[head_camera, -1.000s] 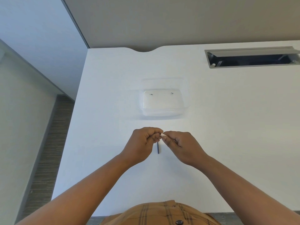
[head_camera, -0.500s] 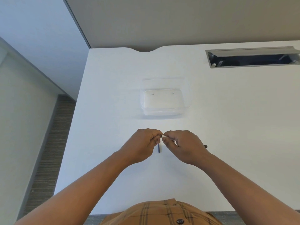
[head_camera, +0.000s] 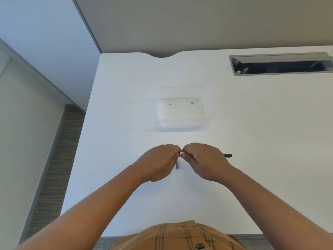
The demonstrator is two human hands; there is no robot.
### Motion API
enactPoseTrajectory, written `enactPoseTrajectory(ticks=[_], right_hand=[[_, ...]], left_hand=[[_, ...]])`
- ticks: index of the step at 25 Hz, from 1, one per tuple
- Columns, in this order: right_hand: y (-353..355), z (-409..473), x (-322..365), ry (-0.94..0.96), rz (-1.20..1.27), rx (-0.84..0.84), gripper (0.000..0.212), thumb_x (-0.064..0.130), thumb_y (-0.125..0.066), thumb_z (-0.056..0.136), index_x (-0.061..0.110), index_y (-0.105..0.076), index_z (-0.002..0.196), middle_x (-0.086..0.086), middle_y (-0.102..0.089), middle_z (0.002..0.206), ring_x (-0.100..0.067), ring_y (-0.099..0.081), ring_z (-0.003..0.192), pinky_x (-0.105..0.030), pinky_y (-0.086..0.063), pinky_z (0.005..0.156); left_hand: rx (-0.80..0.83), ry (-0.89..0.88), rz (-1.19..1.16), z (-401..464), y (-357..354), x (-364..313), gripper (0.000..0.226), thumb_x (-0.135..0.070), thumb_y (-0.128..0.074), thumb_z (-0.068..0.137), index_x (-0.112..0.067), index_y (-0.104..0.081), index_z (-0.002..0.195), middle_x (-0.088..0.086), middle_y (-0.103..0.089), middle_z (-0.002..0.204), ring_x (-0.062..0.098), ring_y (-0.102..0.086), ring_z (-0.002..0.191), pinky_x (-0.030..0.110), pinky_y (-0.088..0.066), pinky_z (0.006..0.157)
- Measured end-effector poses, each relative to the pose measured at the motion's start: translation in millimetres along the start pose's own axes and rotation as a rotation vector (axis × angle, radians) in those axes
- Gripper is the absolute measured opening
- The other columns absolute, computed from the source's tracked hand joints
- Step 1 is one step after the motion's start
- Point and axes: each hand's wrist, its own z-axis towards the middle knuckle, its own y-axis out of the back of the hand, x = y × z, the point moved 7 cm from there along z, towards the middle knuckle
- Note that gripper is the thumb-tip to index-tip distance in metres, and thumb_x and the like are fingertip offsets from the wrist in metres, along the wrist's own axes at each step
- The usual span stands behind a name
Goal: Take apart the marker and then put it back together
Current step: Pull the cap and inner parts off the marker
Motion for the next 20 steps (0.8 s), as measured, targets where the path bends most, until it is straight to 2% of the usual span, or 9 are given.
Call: enactPoseTrajectory(ticks=[5,9,11,14,20], right_hand=[[-0.9,0.3,1.7,0.006,-0.013,0.031,0.026,0.04,-0.041,0.105,0.025,-0.056,0.088,0.004,-0.058,0.076,-0.02,-0.054,0.072,-0.039,-0.046,0.065],[-3.7,-1.6,4.6,0.002,0.028,0.092,0.033,0.038,-0.042,0.105,0.033,-0.038,0.073,0.003,-0.054,0.066,-0.021,-0.048,0.062,-0.037,-0.037,0.057],[-4.4,-2.8,5.5,0.0,-0.006,0.1,0.029,0.038,-0.04,0.104,0.03,-0.041,0.077,0.004,-0.055,0.067,-0.022,-0.05,0.063,-0.037,-0.037,0.057],[-3.2,-3.6,7.0,0.01,-0.066,0.101,0.027,0.038,-0.038,0.104,0.026,-0.043,0.08,0.004,-0.057,0.07,-0.023,-0.054,0.066,-0.037,-0.039,0.059],[-6.0,-4.3,10.9,0.011,-0.094,0.122,0.028,0.036,-0.037,0.104,0.024,-0.048,0.082,0.004,-0.058,0.075,-0.023,-0.054,0.069,-0.037,-0.04,0.06]], left_hand=[[0.03,-0.011,0.035,2.4,-1.7,-2.3,0.019,-0.022,-0.032,0.103,-0.02,-0.046,0.09,-0.008,-0.048,0.078,0.018,-0.048,0.074,0.039,-0.046,0.069],[0.035,-0.021,0.061,3.1,-0.9,-5.8,0.02,-0.026,-0.031,0.1,-0.018,-0.043,0.085,-0.006,-0.05,0.074,0.017,-0.049,0.071,0.039,-0.043,0.065],[0.048,-0.004,0.111,4.1,-2.5,-4.8,0.027,-0.032,-0.027,0.097,-0.015,-0.047,0.088,0.001,-0.056,0.079,0.023,-0.053,0.075,0.044,-0.047,0.068],[0.058,0.01,0.169,4.8,-3.8,-6.9,0.05,-0.044,-0.013,0.087,-0.015,-0.053,0.092,0.002,-0.062,0.085,0.024,-0.058,0.078,0.046,-0.05,0.072],[0.133,0.034,0.194,7.4,-6.0,-5.9,0.039,-0.034,-0.024,0.098,-0.012,-0.056,0.091,0.006,-0.062,0.084,0.026,-0.057,0.078,0.046,-0.05,0.072]])
